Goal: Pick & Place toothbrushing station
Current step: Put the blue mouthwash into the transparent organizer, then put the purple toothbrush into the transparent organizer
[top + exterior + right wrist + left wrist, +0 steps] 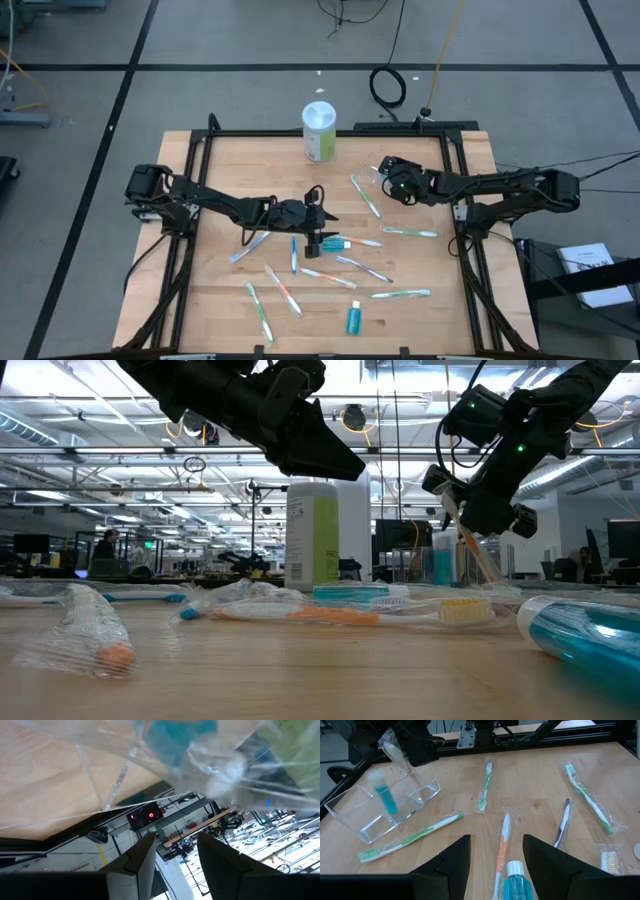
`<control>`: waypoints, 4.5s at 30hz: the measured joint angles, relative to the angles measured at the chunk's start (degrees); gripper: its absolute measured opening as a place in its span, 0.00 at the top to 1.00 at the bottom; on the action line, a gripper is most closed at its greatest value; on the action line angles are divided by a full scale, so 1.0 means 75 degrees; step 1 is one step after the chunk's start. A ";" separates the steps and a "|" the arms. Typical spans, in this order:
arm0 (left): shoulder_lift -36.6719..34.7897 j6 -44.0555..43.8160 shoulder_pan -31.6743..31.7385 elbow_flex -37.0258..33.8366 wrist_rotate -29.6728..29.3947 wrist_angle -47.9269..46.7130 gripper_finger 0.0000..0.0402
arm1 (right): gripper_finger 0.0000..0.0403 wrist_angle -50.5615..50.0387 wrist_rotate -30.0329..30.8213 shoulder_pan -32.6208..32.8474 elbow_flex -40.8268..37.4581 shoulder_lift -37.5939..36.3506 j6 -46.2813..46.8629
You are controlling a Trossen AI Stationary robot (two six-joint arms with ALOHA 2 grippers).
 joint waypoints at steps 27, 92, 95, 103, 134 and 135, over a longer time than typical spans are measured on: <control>0.0000 -0.0035 0.0003 0.0000 0.0005 -0.0002 0.54 | 0.64 -0.0127 0.0516 0.0050 0.0000 -0.1538 0.4272; -0.0344 -0.6065 0.0831 0.0008 -0.0259 -0.4034 0.54 | 0.64 0.3868 -0.4387 0.3821 -0.1868 -0.0226 1.5117; -0.0144 -0.7173 0.0932 0.0006 -0.0201 -0.4075 0.54 | 0.64 0.3962 -0.4384 0.3821 -0.1865 -0.0248 1.5119; 0.0099 -0.8897 0.0933 -0.0002 -0.0101 -0.4388 0.54 | 0.64 0.3907 -0.4387 0.3821 -0.1870 -0.0245 1.5307; 0.1189 -0.8042 0.1342 0.0009 -0.0166 -0.3220 0.95 | 0.64 0.3876 -0.4387 0.3821 -0.1865 -0.0245 1.5291; 0.1189 -0.7897 0.1363 0.0010 -0.0152 -0.3191 0.97 | 0.64 0.3876 -0.4387 0.3821 -0.1865 -0.0245 1.5291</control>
